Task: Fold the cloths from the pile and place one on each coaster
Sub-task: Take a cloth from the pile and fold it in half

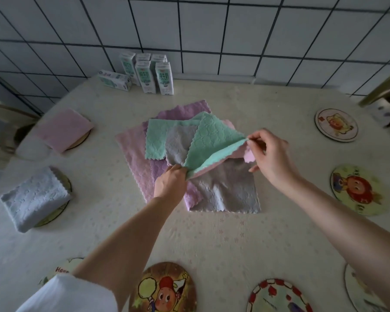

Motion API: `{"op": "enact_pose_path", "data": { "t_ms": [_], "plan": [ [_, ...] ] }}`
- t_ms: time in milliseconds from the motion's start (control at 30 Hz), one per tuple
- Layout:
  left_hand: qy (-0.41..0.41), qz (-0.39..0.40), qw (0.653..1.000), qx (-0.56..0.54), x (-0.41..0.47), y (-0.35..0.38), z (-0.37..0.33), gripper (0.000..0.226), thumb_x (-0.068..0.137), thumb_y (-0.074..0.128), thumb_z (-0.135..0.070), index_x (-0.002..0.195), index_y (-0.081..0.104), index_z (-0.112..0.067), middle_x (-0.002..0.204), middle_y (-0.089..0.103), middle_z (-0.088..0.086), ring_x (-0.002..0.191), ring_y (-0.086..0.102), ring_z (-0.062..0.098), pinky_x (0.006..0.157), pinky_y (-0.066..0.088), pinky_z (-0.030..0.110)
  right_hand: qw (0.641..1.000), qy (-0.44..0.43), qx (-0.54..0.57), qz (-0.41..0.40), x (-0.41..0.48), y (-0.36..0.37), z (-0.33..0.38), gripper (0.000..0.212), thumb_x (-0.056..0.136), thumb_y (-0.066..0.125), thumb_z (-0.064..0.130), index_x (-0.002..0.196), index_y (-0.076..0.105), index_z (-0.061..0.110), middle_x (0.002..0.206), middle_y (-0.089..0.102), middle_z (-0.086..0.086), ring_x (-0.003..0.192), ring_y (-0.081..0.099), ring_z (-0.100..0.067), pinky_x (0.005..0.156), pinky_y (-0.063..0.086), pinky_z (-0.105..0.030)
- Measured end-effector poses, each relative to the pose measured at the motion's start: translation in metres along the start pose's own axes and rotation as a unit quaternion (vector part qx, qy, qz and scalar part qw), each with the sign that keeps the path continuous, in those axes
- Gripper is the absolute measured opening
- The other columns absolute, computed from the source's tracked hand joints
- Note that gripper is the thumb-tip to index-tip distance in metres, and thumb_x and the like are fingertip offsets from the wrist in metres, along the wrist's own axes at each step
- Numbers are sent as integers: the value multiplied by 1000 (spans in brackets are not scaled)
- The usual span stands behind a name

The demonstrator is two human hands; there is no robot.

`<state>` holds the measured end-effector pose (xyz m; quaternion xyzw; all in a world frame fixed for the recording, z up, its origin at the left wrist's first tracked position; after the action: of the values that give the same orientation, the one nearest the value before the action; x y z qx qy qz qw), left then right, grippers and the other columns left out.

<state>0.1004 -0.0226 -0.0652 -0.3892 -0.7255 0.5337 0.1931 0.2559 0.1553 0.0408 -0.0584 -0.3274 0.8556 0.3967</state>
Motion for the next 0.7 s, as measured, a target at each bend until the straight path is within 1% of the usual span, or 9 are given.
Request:
{"op": "enact_pose_path", "data": {
  "t_ms": [100,200,267,300,333,367,467,600,700],
  "plan": [
    [-43,-49,995,-76,8,-32,10,18,92,54,-11,99,69,-17,89,64,-1,71,59,17,57,47,28,1000,5,1,-30,19,-3,5,5,91,58,8,89,58,3,78,59,-9,52,64,-23,38,52,-40],
    [-95,-99,971,-196,19,-70,23,29,88,52,0,106,70,-12,86,66,3,64,60,17,54,48,24,999,20,10,-40,36,-8,13,7,91,56,6,90,59,0,78,58,-10,60,63,-25,51,58,-44],
    [-127,-123,938,-298,26,-96,31,35,86,51,4,111,69,-13,97,70,9,71,67,21,62,58,31,999,10,-3,-49,45,-12,26,8,92,55,6,91,59,-1,77,58,-7,62,61,-14,61,59,-36],
    [-132,-140,923,-332,27,-110,34,37,84,52,6,110,70,-13,99,71,10,77,68,23,67,60,34,998,-3,-17,-57,50,-14,34,8,92,54,6,92,59,0,79,60,-7,62,58,-7,64,56,-23],
    [-130,-163,918,-337,28,-125,35,38,81,54,7,108,71,-13,97,71,8,81,68,23,71,59,34,997,-16,-30,-63,53,-15,44,8,91,54,7,93,59,1,82,62,-8,64,57,-4,64,50,-12],
    [-124,-185,921,-319,27,-142,36,38,79,55,7,105,72,-15,95,71,4,83,66,21,73,56,29,997,-23,-36,-67,56,-16,51,8,91,54,7,93,60,3,85,63,-7,68,59,-8,64,47,-9],
    [-97,-245,928,-265,17,-190,42,35,83,53,2,106,72,-17,93,66,-4,85,58,12,72,42,19,997,-32,-27,-62,59,-11,74,8,90,53,12,92,59,6,85,67,-6,79,66,-24,74,55,-35],
    [-47,-315,919,-233,-10,-236,66,31,84,52,-2,105,72,-13,97,70,1,85,60,13,70,39,17,992,-96,-42,-76,41,1,121,6,91,55,11,90,59,6,84,68,-10,77,64,-23,69,49,-29],
    [15,-363,914,-182,-45,-259,82,31,80,53,0,103,71,-9,101,70,5,89,57,9,73,38,15,988,-125,-34,-84,18,12,152,6,90,55,7,91,59,3,82,65,-7,74,61,-19,68,50,-30]
  ]
}}
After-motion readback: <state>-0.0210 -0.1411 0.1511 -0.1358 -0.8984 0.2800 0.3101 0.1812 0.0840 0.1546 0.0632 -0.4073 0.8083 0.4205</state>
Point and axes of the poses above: each hand's wrist, its own x-axis towards the middle knuckle, its own y-axis out of the palm, z = x × y, the point moved 6 cm from there along x, towards the middle knuckle
